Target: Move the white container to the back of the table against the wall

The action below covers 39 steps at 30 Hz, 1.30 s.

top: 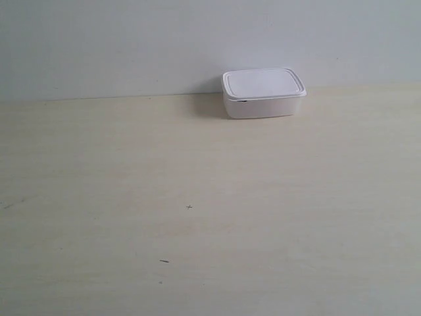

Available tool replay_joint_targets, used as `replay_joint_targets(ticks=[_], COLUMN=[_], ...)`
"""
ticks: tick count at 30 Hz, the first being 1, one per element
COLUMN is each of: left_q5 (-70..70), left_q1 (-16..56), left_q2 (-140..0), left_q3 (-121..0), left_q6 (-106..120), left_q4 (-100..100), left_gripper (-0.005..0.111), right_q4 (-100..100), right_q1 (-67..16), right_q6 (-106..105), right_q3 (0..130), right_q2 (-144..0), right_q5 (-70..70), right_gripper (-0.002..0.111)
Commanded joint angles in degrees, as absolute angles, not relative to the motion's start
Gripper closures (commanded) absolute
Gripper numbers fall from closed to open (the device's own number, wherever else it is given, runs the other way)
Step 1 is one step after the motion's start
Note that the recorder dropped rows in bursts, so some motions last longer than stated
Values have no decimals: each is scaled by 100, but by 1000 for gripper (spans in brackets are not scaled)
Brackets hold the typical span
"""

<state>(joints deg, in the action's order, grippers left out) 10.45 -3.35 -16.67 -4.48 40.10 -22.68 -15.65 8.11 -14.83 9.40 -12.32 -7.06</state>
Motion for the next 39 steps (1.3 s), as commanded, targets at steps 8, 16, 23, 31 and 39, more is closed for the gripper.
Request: replay_joint_targets(ticks=[8, 16, 23, 31, 39], left_q5=[846, 774, 0, -472, -829], left_q1=[-345, -345, -345, -345, -345], left_q2=[-2042, -1471, -959, -629, -419], left_q3=[-211, 0, 0, 0, 0], left_q6=[4013, 4013, 4013, 4013, 4013], left_q4=[-1958, -1958, -2107, -2993, -2993], left_gripper=[107, 107, 107, 107, 107], right_q4=[-1277, -759, -759, -759, -759], right_q1=[831, 831, 831, 831, 831], right_q6=[-1507, -1507, -1507, -1507, -1507], right_q3=[278, 0, 0, 0, 0], right_q2=[-1603, -1603, -1603, -1603, -1603], right_q5=[-200, -70, -70, -81, -206], right_gripper=[108, 108, 108, 108, 108])
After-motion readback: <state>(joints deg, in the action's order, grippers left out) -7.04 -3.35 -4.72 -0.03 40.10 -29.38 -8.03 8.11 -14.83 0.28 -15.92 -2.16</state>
